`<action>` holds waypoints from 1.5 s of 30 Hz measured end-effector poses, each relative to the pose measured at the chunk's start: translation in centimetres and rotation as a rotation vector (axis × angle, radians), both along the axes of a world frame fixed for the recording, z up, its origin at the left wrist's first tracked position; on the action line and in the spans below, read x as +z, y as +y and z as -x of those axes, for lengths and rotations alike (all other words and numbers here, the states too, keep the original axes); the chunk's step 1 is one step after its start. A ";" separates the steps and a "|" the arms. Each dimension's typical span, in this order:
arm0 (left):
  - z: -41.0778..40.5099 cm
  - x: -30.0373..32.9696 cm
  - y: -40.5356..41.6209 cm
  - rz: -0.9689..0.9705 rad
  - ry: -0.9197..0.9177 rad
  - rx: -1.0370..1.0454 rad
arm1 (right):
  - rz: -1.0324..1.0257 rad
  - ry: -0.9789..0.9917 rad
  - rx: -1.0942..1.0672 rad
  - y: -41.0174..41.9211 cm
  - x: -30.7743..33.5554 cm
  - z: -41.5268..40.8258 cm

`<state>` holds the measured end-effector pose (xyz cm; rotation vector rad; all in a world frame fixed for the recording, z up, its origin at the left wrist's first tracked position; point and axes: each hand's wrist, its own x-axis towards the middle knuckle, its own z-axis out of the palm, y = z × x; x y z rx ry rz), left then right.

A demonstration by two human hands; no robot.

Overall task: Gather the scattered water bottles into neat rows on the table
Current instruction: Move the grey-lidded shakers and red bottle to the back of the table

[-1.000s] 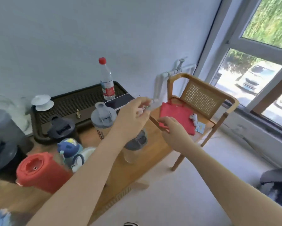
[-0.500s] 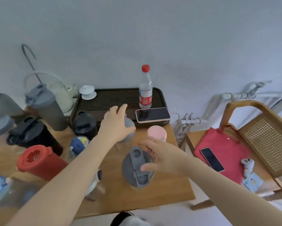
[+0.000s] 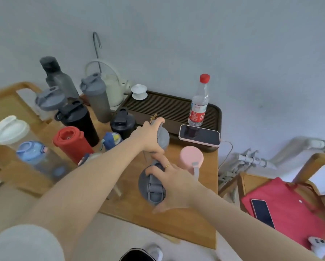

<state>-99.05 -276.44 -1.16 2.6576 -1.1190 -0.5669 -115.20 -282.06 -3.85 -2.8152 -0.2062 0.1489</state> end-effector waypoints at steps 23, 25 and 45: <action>-14.1 18.1 24.8 0.659 -0.511 0.105 | -0.511 -0.964 -0.295 10.9 18.6 -18.4; -16.9 18.1 27.3 0.665 -0.529 0.096 | -0.490 -0.992 -0.338 12.7 18.3 -21.0; -39.1 8.6 33.2 0.237 -0.141 -0.012 | -0.376 -0.451 -0.194 18.6 15.8 -39.1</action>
